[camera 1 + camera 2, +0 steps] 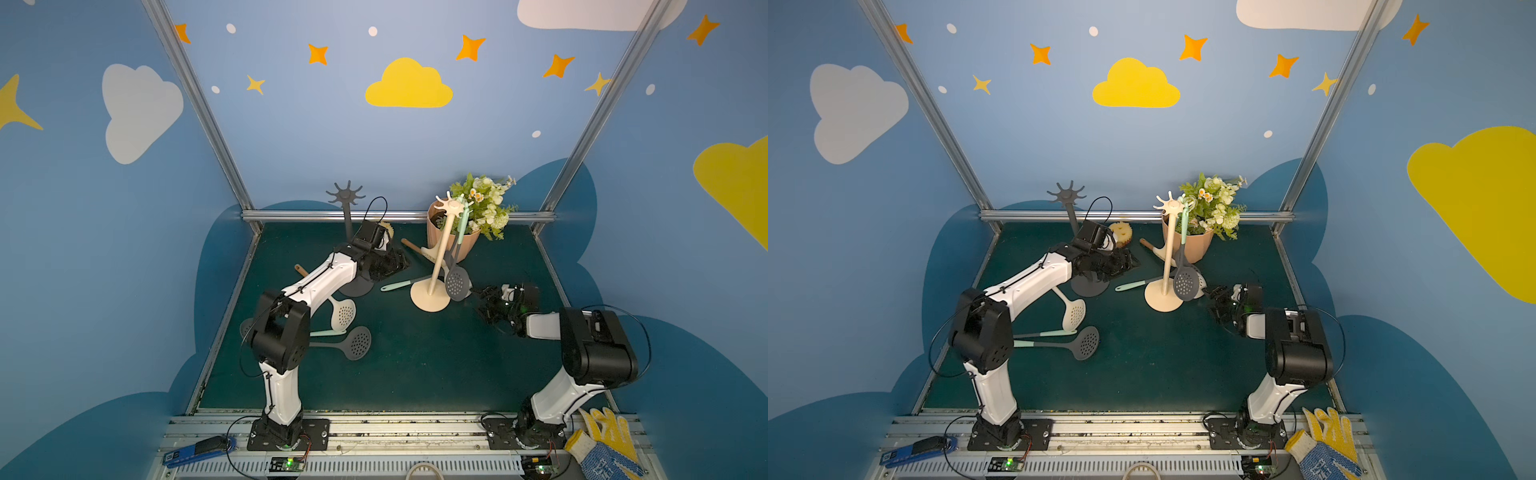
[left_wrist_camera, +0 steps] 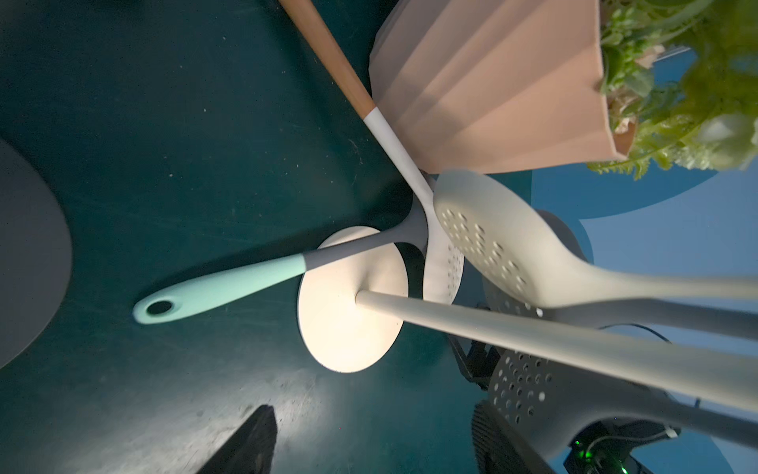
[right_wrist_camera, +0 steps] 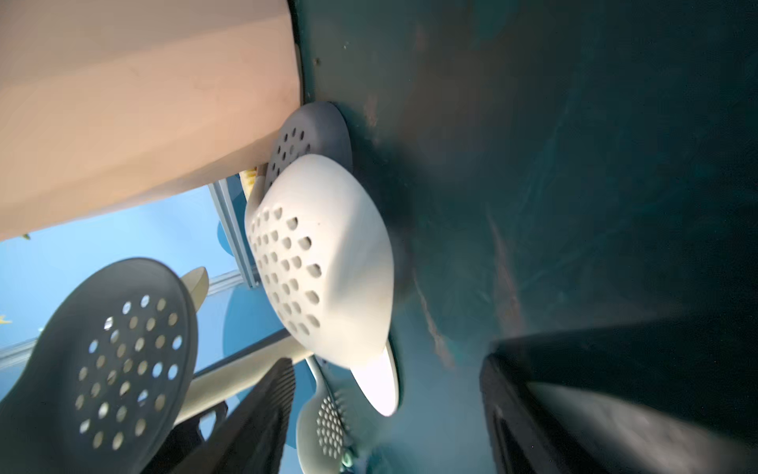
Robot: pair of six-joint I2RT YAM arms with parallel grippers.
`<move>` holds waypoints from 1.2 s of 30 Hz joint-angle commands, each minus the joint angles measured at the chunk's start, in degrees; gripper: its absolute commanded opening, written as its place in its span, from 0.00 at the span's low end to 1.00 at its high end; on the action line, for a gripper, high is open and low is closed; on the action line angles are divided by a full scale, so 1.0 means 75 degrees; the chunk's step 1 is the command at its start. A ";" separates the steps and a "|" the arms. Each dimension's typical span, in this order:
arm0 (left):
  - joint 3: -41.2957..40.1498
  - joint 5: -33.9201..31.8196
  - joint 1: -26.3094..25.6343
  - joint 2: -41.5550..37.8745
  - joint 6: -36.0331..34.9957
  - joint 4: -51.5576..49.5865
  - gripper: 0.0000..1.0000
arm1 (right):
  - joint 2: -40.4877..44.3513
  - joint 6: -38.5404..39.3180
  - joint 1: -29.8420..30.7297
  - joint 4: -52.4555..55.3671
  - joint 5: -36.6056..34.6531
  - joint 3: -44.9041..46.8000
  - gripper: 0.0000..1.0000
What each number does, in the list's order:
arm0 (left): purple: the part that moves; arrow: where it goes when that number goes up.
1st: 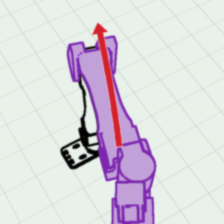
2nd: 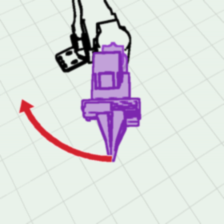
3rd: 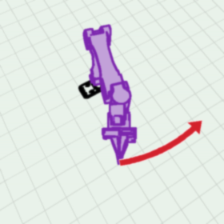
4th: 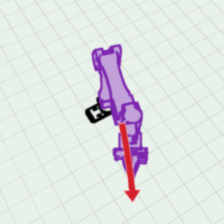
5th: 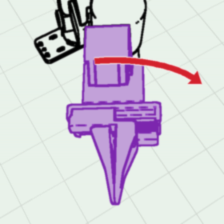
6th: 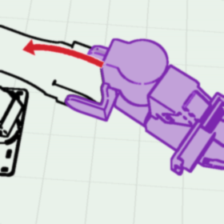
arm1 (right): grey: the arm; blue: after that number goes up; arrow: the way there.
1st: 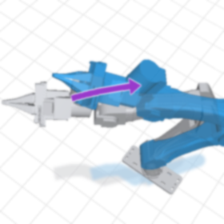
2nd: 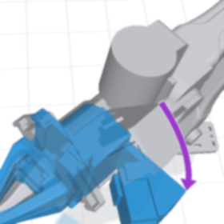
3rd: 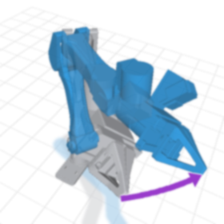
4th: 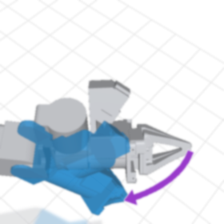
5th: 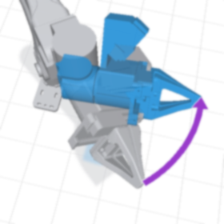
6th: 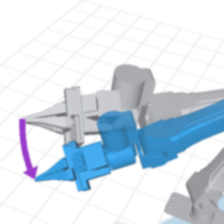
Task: Hang the skimmer on the kitchen utensil rack
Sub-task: Adjust the skimmer at the center of the board.
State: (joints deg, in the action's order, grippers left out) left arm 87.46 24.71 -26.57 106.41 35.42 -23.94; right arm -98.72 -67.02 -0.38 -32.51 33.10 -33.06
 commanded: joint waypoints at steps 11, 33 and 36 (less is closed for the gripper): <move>-0.0884 0.0019 0.0019 -0.1320 -0.0265 0.0306 0.77 | -0.2118 -0.2715 0.0559 -0.4907 -0.0861 0.0591 0.71; -0.1220 0.0444 0.0201 -0.1637 -0.0035 0.0747 0.76 | -0.2026 -0.3171 0.0927 -0.5814 -0.1685 0.0712 0.33; -0.1241 0.0467 0.0210 -0.1637 -0.0013 0.0759 0.75 | -0.1918 -0.3164 0.0916 -0.5870 -0.1769 0.0774 0.30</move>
State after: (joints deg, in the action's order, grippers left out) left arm 78.74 27.59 -25.34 95.79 35.18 -19.05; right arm -114.50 -90.37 6.37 -74.65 21.52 -28.21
